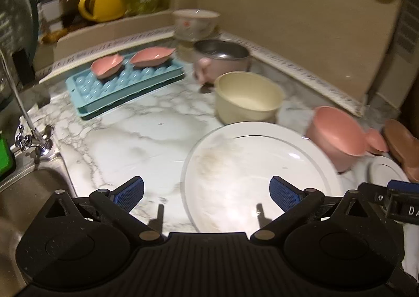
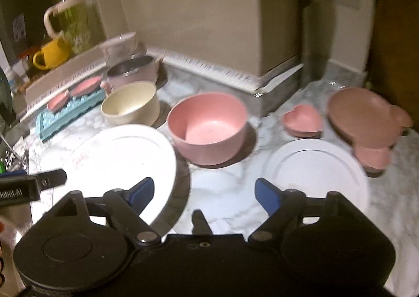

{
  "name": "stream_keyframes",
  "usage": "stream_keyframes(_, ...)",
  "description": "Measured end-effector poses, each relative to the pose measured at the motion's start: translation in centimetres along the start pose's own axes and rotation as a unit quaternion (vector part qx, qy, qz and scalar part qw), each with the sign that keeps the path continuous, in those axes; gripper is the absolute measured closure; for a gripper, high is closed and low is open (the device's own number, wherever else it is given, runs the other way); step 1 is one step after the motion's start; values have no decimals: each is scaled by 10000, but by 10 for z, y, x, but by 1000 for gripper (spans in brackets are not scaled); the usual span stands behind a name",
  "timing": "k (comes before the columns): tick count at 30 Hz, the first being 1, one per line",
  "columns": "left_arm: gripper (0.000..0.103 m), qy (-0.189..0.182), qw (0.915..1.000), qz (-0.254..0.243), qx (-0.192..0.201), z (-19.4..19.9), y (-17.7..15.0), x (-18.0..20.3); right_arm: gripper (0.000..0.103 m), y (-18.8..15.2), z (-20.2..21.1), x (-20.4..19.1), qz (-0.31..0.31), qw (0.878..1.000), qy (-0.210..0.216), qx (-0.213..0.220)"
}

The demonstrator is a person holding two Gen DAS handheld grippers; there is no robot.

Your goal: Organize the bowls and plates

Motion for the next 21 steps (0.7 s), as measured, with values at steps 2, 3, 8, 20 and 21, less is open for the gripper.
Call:
stream_keyframes(2,1,56,9999,70,-62,-9,5,-8,26,3,-15,-7,66,9998,44,-178)
stream_keyframes(3,1,52,9999,84,-104,-13,7,-11,26,4,-21,-9,82,9996,43,-266)
stream_keyframes(8,13,-4,9988,334,-362,-32,12,-21,40,9,-46,-16,-35,9976,217,-656)
stream_keyframes(20,67,-193,9958,449,-778,-53,8,-23,79,8,-70,-9,-711,9890,578,-1158)
stream_keyframes(21,72,-212,9954,447,-815,-53,8,-22,82,8,-69,-9,-708,9889,593,-1162)
Point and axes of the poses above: each gripper's, at about its wrist camera, not at the fingertips, and z roughly against the way its jaws point, x to its right, y to its top, the point moved 8 cm from there along -z, roughly the way its jaws point, and after that the axes turned 7 degrees about -x, right-handed, at the moved point
